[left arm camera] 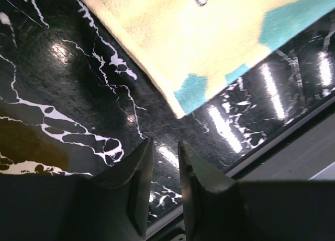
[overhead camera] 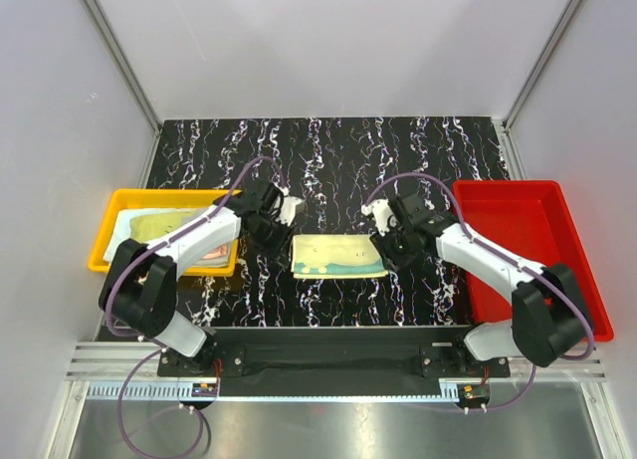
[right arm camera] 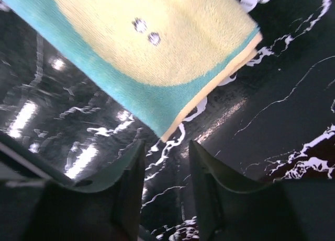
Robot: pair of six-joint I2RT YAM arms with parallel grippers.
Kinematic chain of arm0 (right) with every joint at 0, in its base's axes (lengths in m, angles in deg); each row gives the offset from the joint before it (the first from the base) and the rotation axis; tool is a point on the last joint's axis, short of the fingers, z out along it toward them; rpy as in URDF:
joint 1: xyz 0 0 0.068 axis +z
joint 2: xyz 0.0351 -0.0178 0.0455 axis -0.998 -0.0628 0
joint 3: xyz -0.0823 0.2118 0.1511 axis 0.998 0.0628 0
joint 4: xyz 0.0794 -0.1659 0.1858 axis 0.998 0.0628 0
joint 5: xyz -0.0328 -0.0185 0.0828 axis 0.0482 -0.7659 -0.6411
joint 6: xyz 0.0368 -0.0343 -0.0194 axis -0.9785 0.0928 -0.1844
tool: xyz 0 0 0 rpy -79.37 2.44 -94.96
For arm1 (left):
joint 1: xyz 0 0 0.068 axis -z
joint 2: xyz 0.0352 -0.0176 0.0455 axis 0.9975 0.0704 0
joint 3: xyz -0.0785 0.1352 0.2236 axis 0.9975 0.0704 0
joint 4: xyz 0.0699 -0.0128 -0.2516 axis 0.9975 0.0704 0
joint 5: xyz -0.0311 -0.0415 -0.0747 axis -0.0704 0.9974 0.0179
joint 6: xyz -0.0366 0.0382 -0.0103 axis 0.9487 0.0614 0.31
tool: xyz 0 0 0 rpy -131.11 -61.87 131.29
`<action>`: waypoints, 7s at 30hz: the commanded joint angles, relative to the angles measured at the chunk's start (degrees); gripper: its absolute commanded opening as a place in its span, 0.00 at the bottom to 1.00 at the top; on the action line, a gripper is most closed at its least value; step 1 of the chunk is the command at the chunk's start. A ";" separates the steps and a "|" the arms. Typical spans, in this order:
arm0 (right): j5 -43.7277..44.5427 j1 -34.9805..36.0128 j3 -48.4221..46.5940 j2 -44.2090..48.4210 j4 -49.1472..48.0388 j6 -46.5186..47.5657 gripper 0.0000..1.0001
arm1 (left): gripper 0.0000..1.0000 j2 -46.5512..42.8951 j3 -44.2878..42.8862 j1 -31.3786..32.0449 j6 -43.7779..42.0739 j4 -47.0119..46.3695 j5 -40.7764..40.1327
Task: Fold and stack the towels
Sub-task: Fold the towel, then neatly place the folded towel into the bin
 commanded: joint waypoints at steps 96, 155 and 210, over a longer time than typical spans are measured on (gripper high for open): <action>-3.70 -5.04 -3.92 -3.07 -3.06 -30.00 0.00 | 0.22 7.93 11.44 0.62 35.83 -25.94 -6.37; -5.90 -5.04 -6.20 2.12 -3.50 -25.51 0.00 | 0.00 -9.48 -21.51 -31.98 3.66 18.54 -49.60; 11.24 -5.04 -11.22 29.19 -5.35 -37.03 1.00 | 0.99 -33.12 2.21 -6.76 18.78 -26.29 3.83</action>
